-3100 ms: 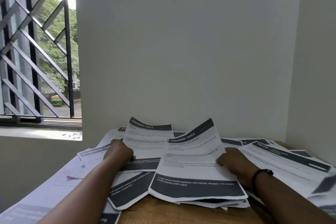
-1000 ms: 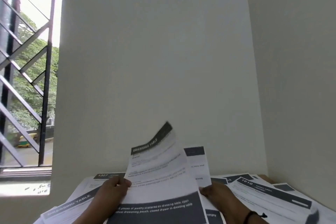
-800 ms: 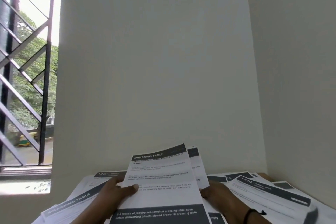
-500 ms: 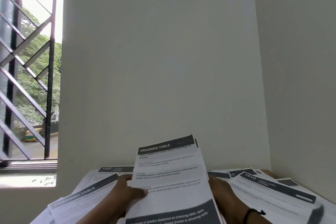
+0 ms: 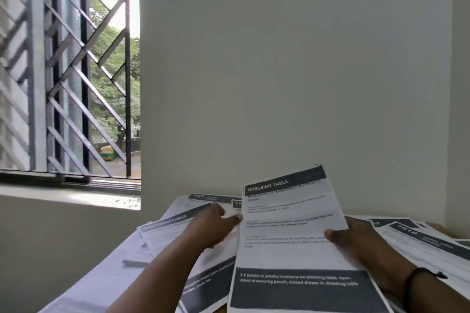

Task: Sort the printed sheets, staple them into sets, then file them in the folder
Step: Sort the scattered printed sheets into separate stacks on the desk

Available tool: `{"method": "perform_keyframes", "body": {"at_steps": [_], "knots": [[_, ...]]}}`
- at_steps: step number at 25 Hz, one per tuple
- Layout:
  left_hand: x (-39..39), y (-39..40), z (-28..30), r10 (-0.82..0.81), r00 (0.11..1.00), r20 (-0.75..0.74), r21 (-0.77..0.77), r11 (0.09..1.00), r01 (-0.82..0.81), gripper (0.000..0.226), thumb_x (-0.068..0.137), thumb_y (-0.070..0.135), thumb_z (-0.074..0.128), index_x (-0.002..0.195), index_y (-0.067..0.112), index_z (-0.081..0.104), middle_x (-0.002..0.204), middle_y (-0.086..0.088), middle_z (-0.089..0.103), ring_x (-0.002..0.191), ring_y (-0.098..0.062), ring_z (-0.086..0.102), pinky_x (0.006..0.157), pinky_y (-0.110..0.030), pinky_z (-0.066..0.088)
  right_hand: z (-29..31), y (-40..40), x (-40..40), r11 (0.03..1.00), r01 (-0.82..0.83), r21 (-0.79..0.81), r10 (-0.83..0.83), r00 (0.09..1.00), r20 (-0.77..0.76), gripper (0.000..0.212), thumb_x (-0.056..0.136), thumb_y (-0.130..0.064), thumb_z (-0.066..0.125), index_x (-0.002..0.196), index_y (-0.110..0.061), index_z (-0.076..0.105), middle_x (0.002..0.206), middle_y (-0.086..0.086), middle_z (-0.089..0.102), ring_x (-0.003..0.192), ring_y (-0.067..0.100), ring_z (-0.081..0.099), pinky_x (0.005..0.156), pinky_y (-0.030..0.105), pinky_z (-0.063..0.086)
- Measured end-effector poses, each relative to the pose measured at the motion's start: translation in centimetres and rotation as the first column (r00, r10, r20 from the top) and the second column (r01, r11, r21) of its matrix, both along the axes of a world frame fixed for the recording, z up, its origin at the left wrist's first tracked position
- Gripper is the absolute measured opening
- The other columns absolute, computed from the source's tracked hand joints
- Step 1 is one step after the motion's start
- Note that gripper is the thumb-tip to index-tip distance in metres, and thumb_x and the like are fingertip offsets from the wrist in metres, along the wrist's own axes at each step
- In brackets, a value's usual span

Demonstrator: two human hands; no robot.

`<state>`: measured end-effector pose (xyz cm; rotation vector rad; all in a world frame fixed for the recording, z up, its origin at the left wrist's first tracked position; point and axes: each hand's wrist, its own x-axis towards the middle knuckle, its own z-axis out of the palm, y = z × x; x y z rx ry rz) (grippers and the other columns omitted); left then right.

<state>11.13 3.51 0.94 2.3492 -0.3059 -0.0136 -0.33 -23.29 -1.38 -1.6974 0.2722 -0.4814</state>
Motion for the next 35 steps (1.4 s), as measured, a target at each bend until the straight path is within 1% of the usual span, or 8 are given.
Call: {"method": "perform_keyframes", "body": {"at_steps": [5, 11, 17, 21, 26, 30, 33, 35], "knots": [[2.1, 3.8, -0.3, 0.437, 0.887, 0.151, 0.344, 0.818, -0.462, 0.068, 0.085, 0.054, 0.059, 0.137, 0.014, 0.041, 0.138, -0.015, 0.041, 0.125, -0.036, 0.041, 0.094, -0.048, 0.045, -0.6, 0.7, 0.0, 0.976, 0.056, -0.211, -0.076, 0.993, -0.088, 0.015, 0.088, -0.001, 0.062, 0.102, -0.007, 0.066, 0.077, -0.006, 0.064, 0.069, 0.011, 0.058, 0.042, 0.007, 0.039], [2.3, 2.9, -1.1, 0.511, 0.854, 0.100, 0.398, 0.766, -0.505, 0.079, 0.084, 0.037, 0.065, 0.146, 0.010, 0.025, 0.152, -0.025, 0.017, 0.132, -0.047, 0.032, 0.091, -0.058, 0.046, -0.9, 1.5, -0.4, 0.954, 0.011, -0.298, -0.060, 0.986, -0.157, 0.017, 0.089, -0.001, 0.061, 0.104, -0.011, 0.060, 0.092, 0.005, 0.061, 0.071, 0.006, 0.052, 0.055, 0.020, 0.034], [2.5, 3.6, -1.3, 0.580, 0.792, 0.193, -0.123, 0.815, -0.566, 0.056, 0.083, 0.006, 0.063, 0.130, 0.009, 0.032, 0.137, -0.017, 0.023, 0.117, -0.038, 0.041, 0.087, -0.040, 0.047, -0.5, 1.9, -0.8, 0.955, -0.029, -0.295, -0.019, 0.987, -0.159, 0.017, 0.089, 0.002, 0.059, 0.096, -0.012, 0.059, 0.076, -0.010, 0.057, 0.073, 0.008, 0.054, 0.056, 0.021, 0.035], [3.7, 4.3, -1.4, 0.521, 0.845, -0.122, -0.560, 0.667, -0.492, 0.059, 0.075, 0.002, 0.070, 0.122, 0.003, 0.035, 0.121, -0.022, 0.045, 0.100, -0.044, 0.059, 0.076, -0.045, 0.055, -0.6, 1.8, -0.9, 0.960, -0.039, -0.277, -0.002, 0.989, -0.148, 0.019, 0.088, 0.004, 0.059, 0.092, -0.015, 0.061, 0.082, -0.004, 0.064, 0.075, 0.011, 0.057, 0.057, 0.021, 0.037], [3.8, 5.4, -1.8, 0.420, 0.907, 0.032, -0.562, 0.758, -0.331, 0.016, 0.085, 0.012, 0.061, 0.097, 0.005, 0.067, 0.092, -0.016, 0.071, 0.078, -0.034, 0.068, 0.071, -0.040, 0.056, -0.6, 1.7, -0.6, 0.958, -0.033, -0.285, -0.010, 0.989, -0.149, 0.018, 0.088, 0.001, 0.059, 0.093, -0.016, 0.060, 0.077, -0.011, 0.059, 0.074, 0.008, 0.056, 0.057, 0.020, 0.036], [3.4, 6.3, 1.6, 0.773, 0.602, 0.202, -0.923, 0.355, -0.146, 0.026, 0.095, 0.021, 0.058, 0.112, 0.003, 0.063, 0.113, -0.019, 0.065, 0.105, -0.034, 0.061, 0.091, -0.038, 0.048, -0.6, 1.5, -0.3, 0.954, -0.018, -0.300, -0.032, 0.987, -0.160, 0.016, 0.089, 0.000, 0.060, 0.095, -0.015, 0.060, 0.079, -0.007, 0.059, 0.073, 0.006, 0.054, 0.057, 0.018, 0.036], [2.9, 7.0, 2.4, 0.722, 0.690, -0.047, -0.997, 0.006, -0.074, 0.032, 0.094, 0.019, 0.058, 0.121, 0.003, 0.054, 0.119, -0.015, 0.061, 0.106, -0.029, 0.062, 0.094, -0.038, 0.051, -0.6, 1.5, -0.3, 0.962, -0.006, -0.275, -0.045, 0.983, -0.178, 0.016, 0.088, 0.000, 0.061, 0.097, -0.013, 0.060, 0.084, -0.001, 0.061, 0.073, 0.008, 0.055, 0.057, 0.018, 0.037], [2.6, 6.8, 2.2, 0.591, 0.798, -0.121, -0.981, 0.051, -0.186, 0.028, 0.094, 0.019, 0.059, 0.119, 0.006, 0.055, 0.113, -0.012, 0.061, 0.096, -0.027, 0.062, 0.085, -0.035, 0.053, -0.5, 1.6, -0.3, 0.973, 0.013, -0.229, -0.053, 0.984, -0.169, 0.017, 0.087, 0.000, 0.061, 0.099, -0.011, 0.063, 0.090, 0.004, 0.066, 0.077, 0.014, 0.059, 0.059, 0.020, 0.040]]}}
